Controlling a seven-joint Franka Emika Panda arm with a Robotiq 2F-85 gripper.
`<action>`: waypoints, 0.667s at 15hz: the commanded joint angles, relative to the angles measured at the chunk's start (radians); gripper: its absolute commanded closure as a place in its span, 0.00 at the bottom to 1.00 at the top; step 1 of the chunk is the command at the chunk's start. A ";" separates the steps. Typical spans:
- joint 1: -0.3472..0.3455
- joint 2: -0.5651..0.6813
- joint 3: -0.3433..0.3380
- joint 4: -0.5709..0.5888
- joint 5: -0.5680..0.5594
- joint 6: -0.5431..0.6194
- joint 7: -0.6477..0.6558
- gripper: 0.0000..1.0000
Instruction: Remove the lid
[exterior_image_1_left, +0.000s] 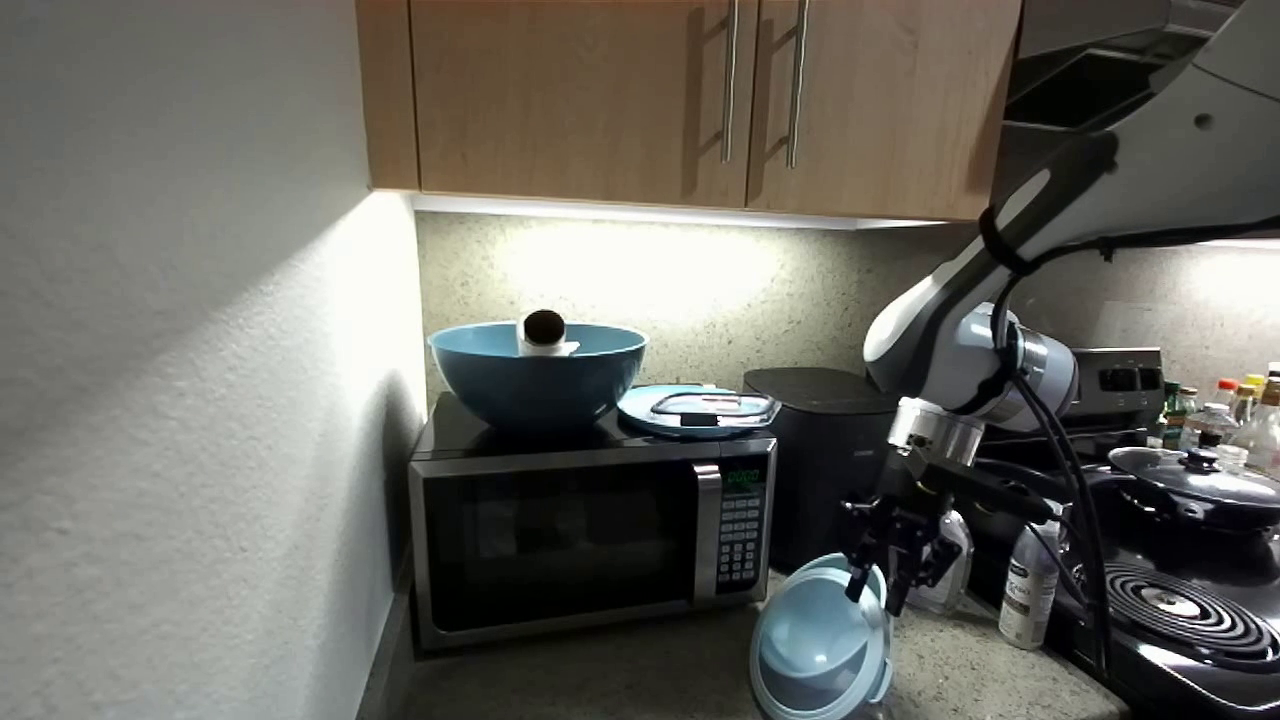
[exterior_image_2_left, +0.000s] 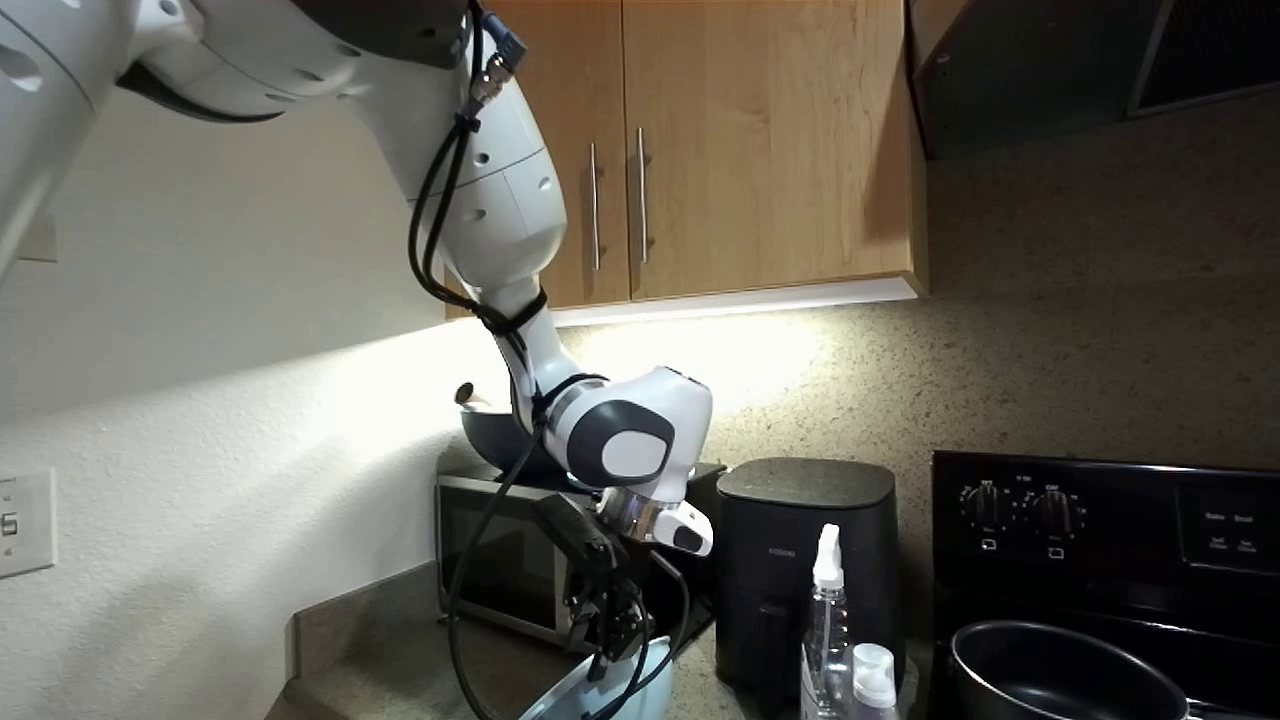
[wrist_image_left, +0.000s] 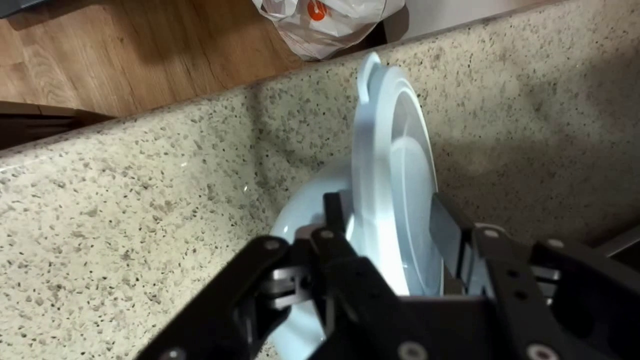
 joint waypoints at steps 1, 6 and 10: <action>-0.008 -0.006 0.006 -0.011 -0.013 -0.001 0.036 0.19; 0.005 0.085 0.009 0.008 -0.016 0.054 0.061 0.00; 0.005 0.162 0.003 0.031 -0.024 0.072 0.140 0.00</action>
